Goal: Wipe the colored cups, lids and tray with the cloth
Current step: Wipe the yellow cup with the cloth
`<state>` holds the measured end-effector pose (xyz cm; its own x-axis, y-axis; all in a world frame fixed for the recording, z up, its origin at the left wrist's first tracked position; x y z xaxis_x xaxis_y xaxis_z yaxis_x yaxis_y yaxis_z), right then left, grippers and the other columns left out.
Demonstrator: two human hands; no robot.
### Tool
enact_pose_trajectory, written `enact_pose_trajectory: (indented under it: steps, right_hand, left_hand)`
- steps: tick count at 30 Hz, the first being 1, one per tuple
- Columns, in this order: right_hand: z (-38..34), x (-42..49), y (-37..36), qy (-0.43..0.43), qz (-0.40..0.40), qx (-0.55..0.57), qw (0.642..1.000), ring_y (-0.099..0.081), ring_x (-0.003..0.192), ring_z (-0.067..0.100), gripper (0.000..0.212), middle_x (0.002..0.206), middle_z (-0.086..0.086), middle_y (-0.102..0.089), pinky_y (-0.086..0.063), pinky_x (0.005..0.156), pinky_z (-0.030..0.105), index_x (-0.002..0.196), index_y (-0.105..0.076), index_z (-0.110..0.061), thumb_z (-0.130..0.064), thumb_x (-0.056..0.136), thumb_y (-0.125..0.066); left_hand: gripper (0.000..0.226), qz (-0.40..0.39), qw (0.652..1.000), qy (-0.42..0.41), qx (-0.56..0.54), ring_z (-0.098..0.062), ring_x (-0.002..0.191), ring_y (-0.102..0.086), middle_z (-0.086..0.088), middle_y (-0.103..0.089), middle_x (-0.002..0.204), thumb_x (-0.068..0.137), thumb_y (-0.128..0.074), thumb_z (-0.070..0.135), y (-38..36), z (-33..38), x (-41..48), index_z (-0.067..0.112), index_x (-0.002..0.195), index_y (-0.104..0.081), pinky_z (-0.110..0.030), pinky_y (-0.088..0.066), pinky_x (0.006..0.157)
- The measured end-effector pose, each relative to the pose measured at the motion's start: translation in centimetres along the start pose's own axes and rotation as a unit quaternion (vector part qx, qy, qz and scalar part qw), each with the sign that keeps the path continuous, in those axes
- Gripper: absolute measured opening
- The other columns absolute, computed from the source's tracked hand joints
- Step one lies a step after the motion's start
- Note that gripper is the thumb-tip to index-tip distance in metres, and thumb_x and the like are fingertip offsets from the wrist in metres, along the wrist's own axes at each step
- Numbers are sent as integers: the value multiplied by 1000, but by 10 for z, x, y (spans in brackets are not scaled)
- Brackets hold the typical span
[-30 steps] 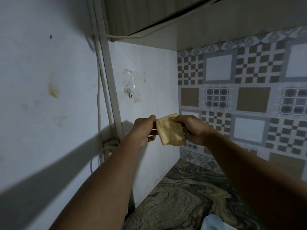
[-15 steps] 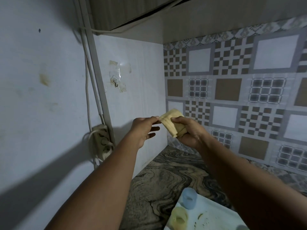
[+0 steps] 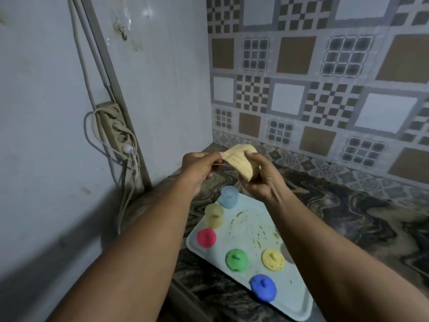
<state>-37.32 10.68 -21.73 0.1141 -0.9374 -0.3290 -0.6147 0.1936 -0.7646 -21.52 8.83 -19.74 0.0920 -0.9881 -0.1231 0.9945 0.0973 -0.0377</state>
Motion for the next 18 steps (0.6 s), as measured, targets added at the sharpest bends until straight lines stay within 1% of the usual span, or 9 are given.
enact_pose_trajectory:
  steps: [2,5,8,9,11,13,15,17,18]
  right_hand:
    - [21,-3,17,-13,11,52,999,-71,68,25,12,82,14,-74,-56,59,29,100,-66,-3,-10,90,-68]
    - [45,-3,31,-30,15,72,997,-64,76,26,16,88,15,-68,-50,72,30,105,-60,-4,-9,91,-65]
    - [56,-4,38,-44,22,56,997,-66,90,36,15,100,24,-67,-52,97,44,108,-58,2,-3,94,-59]
    - [57,-3,39,-48,26,41,998,-67,97,39,16,106,26,-67,-53,98,49,110,-58,3,-1,95,-57]
    - [60,0,42,-55,38,-3,998,-66,108,40,24,118,27,-66,-59,87,51,120,-58,3,2,97,-53]
    - [58,2,49,-58,54,-67,995,-68,103,37,30,117,25,-67,-63,71,49,126,-57,0,3,97,-53]
    - [54,5,58,-62,75,-109,989,-68,94,34,28,110,21,-68,-63,61,45,126,-57,-1,-1,99,-52]
    - [50,7,70,-58,98,-119,986,-67,93,32,26,107,19,-68,-63,61,40,124,-60,-1,-8,101,-52]
    - [49,8,76,-54,112,-118,985,-68,95,32,26,107,18,-69,-63,67,41,124,-61,-2,-10,101,-52]
  left_hand:
    - [16,1,1000,14,11,-23,83,-73,-8,-77,85,77,-82,23,-3,-19,-10,10,84,-75,-24,-42,53]
    - [13,10,999,25,30,-25,85,-74,-8,-78,88,77,-82,24,0,-38,-19,14,82,-75,-25,-43,55]
    - [13,13,998,30,57,-19,74,-71,-6,-76,82,80,-80,24,10,-56,-21,14,80,-73,-21,-44,51]
    - [13,14,997,33,67,-15,69,-69,-4,-75,78,80,-80,24,13,-60,-21,14,80,-72,-19,-43,49]
    - [16,17,993,40,107,-11,61,-66,-2,-75,75,81,-79,26,21,-70,-17,12,81,-72,-19,-42,48]
    - [17,-1,988,42,151,-10,56,-65,-4,-75,77,85,-76,26,27,-79,-11,11,81,-73,-18,-42,47]
    - [13,-28,972,19,234,-13,60,-68,-2,-75,81,89,-70,21,32,-89,-2,15,78,-74,-19,-50,53]
    - [13,-66,924,-24,376,-16,75,-69,4,-74,87,88,-65,16,37,-102,6,23,82,-74,-26,-56,71]
    - [14,-94,891,-44,441,-17,83,-68,5,-72,92,87,-64,16,37,-110,8,25,89,-74,-29,-56,77]
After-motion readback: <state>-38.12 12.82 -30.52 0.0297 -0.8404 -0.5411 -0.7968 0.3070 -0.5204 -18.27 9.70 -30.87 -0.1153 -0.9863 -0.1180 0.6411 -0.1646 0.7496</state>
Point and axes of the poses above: each hand's wrist, its own x-axis towards the middle knuckle, its own y-axis out of the back of the hand, z = x × y, the point moved 4 cm from there along x, towards the middle knuckle
